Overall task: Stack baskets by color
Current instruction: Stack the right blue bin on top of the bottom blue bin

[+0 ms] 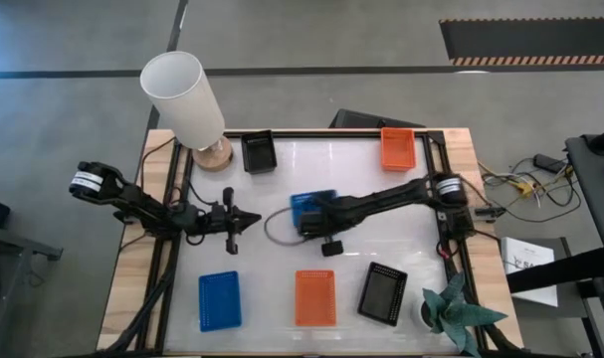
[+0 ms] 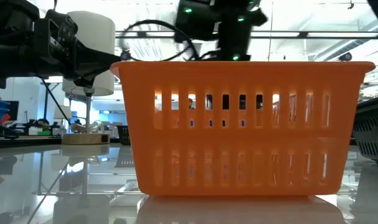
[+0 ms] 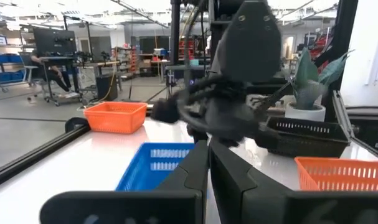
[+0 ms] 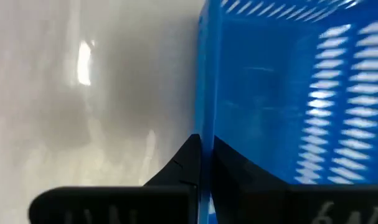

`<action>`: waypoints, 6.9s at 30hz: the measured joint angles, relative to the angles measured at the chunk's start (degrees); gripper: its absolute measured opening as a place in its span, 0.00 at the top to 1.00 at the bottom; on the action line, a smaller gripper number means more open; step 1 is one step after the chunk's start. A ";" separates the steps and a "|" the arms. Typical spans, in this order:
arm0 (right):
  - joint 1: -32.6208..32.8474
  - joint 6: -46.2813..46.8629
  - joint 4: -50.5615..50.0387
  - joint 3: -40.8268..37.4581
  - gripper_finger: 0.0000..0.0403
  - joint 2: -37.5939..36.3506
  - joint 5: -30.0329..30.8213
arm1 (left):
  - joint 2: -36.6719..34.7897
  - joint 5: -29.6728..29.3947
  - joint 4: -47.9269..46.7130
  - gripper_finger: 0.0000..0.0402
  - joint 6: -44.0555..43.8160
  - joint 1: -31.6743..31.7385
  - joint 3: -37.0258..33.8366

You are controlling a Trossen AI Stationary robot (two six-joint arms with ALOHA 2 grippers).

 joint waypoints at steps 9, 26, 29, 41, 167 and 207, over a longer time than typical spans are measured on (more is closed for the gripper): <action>0.55 -26.38 -0.25 13.22 0.97 8.61 -0.04 | -0.02 -0.02 -0.48 1.00 -0.48 0.00 0.00; 0.55 -23.29 0.72 19.23 0.73 8.81 -3.04 | 2.46 -1.73 -2.13 1.00 -2.01 0.02 0.37; 0.35 -21.97 0.29 18.60 0.73 7.37 -3.42 | 3.16 -1.75 -2.02 1.00 -1.98 0.02 0.86; -3.55 -15.97 23.87 -6.36 0.97 -10.06 -13.35 | 3.31 -1.74 -1.98 1.00 -4.61 -0.01 1.14; -15.99 -7.08 78.37 -64.26 0.97 -45.62 -10.58 | 5.03 -5.25 -157.84 1.00 -117.38 -24.48 74.14; -15.95 -3.42 82.87 -64.13 0.97 -45.62 -10.58 | 19.56 9.08 -170.93 1.00 -130.98 -42.73 84.52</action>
